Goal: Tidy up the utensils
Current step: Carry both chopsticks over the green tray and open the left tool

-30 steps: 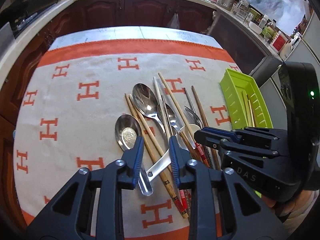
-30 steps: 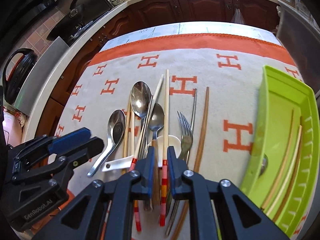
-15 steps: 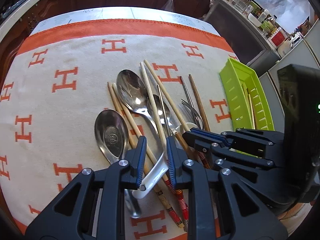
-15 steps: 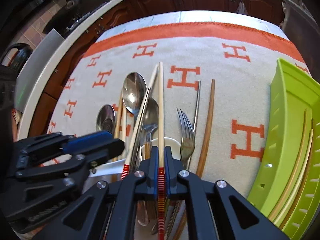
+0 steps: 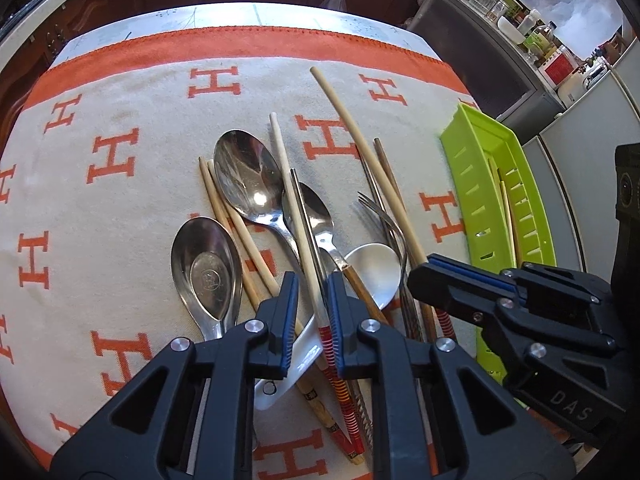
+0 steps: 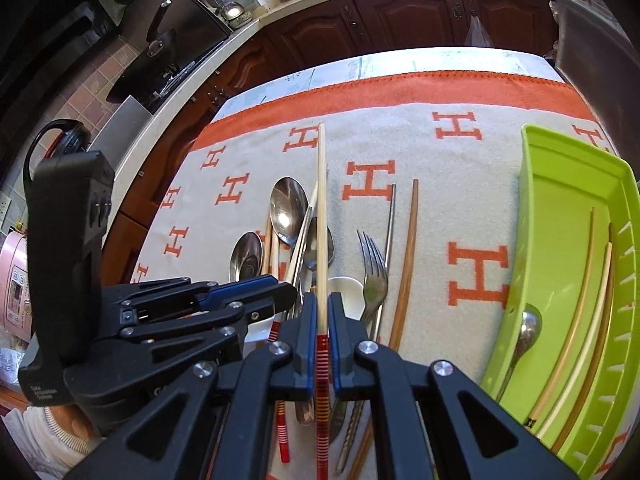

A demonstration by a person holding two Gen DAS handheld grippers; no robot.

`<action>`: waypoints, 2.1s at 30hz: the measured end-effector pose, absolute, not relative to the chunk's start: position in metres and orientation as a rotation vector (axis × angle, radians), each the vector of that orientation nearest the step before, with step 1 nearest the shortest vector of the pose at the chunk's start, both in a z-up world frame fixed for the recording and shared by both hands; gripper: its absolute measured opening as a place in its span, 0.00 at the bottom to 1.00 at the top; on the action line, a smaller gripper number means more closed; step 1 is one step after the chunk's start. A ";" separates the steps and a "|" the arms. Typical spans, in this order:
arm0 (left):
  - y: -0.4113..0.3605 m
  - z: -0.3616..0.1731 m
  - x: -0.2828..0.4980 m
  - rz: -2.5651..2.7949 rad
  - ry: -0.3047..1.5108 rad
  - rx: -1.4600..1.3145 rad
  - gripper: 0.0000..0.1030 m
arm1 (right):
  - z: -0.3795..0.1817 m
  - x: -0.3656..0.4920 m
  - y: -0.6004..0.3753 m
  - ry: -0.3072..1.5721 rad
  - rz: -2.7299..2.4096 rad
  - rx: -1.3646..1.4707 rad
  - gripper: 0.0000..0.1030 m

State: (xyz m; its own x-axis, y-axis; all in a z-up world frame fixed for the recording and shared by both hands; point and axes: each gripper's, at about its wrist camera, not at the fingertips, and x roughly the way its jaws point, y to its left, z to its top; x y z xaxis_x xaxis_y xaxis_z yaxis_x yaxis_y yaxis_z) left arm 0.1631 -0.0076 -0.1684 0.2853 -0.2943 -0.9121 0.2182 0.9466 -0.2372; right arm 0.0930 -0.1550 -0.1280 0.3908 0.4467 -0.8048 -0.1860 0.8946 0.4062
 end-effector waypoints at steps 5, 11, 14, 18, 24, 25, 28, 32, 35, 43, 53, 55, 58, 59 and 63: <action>-0.006 -0.173 0.165 -0.342 1.249 -0.090 0.11 | -0.128 0.092 -0.156 1.096 0.408 0.275 0.05; -0.003 -0.176 0.166 -0.348 1.259 -0.114 0.06 | -0.128 0.093 -0.158 1.094 0.413 0.283 0.05; -0.003 -0.175 0.165 -0.345 1.260 -0.116 0.04 | -0.127 0.092 -0.158 1.093 0.412 0.286 0.05; 0.000 -0.171 0.163 -0.343 1.253 -0.128 0.03 | -0.126 0.091 -0.158 1.091 0.417 0.294 0.05; 0.005 -0.158 0.155 -0.362 1.229 -0.144 0.03 | -0.125 0.089 -0.160 1.087 0.422 0.304 0.05; 0.005 -0.156 0.153 -0.362 1.226 -0.145 0.03 | -0.124 0.088 -0.160 1.085 0.422 0.306 0.05; 0.005 -0.149 0.149 -0.360 1.217 -0.150 0.03 | -0.120 0.085 -0.161 1.077 0.424 0.310 0.05; 0.001 -0.135 0.141 -0.367 1.199 -0.150 0.03 | -0.110 0.076 -0.166 1.053 0.424 0.323 0.05; -0.003 -0.123 0.134 -0.374 1.176 -0.149 0.03 | -0.101 0.068 -0.172 1.035 0.420 0.339 0.05; -0.033 -0.083 0.109 -0.412 1.118 -0.117 0.03 | -0.082 0.039 -0.199 0.990 0.371 0.375 0.05; -0.109 -0.061 0.099 -0.476 1.099 -0.056 0.03 | -0.083 0.008 -0.264 0.983 0.197 0.450 0.05; -0.126 -0.063 0.098 -0.485 1.105 -0.041 0.03 | -0.090 0.005 -0.280 0.994 0.159 0.487 0.05; -0.147 -0.071 0.100 -0.492 1.122 -0.028 0.03 | -0.101 0.002 -0.299 1.009 0.112 0.525 0.05; -0.152 -0.074 0.102 -0.492 1.126 -0.022 0.03 | -0.103 0.002 -0.303 1.014 0.103 0.535 0.05; -0.173 -0.087 0.106 -0.490 1.147 -0.004 0.03 | -0.113 0.003 -0.314 1.028 0.077 0.559 0.05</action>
State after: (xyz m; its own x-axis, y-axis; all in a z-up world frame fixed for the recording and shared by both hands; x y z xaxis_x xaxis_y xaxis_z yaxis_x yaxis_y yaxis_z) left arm 0.1059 -0.1727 -0.0866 0.3178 -0.3747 -0.8710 0.3710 0.8945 -0.2494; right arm 0.0033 -0.3139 -0.1128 0.5270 0.3163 -0.7888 0.1949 0.8584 0.4745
